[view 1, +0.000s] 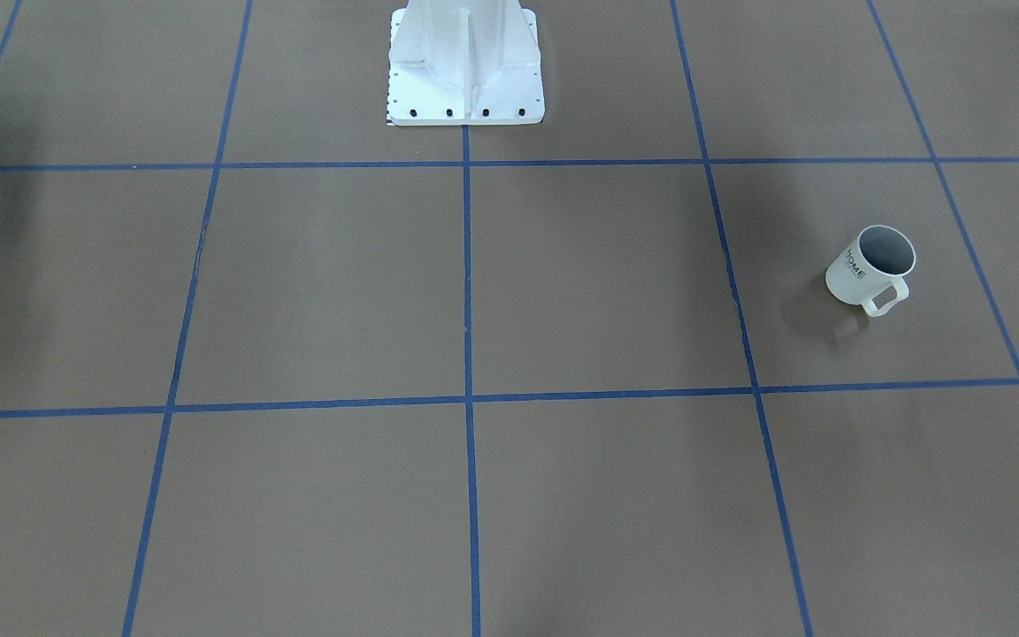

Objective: Left arm hands cup to right arm to dump lemon

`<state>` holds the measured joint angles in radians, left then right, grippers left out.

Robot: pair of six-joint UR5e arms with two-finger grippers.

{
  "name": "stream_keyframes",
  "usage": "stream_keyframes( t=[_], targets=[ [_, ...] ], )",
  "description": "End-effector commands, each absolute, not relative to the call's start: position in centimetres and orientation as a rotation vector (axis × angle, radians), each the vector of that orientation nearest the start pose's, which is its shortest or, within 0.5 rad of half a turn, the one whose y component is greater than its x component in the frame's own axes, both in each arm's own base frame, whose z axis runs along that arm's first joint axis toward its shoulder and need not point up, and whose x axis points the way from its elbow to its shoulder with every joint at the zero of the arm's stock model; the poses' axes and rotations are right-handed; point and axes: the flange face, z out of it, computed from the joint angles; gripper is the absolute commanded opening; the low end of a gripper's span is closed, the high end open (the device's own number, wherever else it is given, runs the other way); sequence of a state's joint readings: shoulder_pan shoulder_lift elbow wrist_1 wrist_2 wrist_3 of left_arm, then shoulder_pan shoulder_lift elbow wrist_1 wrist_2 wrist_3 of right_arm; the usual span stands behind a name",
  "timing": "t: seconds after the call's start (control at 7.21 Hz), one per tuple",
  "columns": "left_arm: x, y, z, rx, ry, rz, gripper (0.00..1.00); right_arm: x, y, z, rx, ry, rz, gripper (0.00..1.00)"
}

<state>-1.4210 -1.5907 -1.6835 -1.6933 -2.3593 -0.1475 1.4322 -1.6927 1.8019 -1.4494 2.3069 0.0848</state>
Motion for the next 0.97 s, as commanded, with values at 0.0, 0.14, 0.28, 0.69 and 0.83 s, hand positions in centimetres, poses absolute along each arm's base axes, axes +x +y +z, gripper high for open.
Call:
stream_keyframes(
  t=[0.0,0.14,0.28,0.69,0.83],
  targets=[
    [-0.4,-51.2,58.5,0.134,0.794,0.152,1.00,0.4,-45.4,59.1,0.136,-0.756,-0.135,1.00],
    [-1.9,-50.9,59.5,0.147,0.786,0.171,1.00,0.2,-46.0,58.3,0.149,-0.768,-0.141,1.00],
    [-2.1,-50.3,60.2,0.118,0.788,0.153,1.00,0.0,-46.5,57.1,0.158,-0.784,-0.148,1.00],
    [-3.0,-49.1,61.5,0.107,0.742,0.137,1.00,-0.2,-48.3,55.1,0.133,-0.786,-0.138,1.00],
    [-3.0,-49.0,61.5,0.120,0.738,0.143,1.00,-0.2,-49.0,54.5,0.125,-0.784,-0.133,1.00]
  ],
)
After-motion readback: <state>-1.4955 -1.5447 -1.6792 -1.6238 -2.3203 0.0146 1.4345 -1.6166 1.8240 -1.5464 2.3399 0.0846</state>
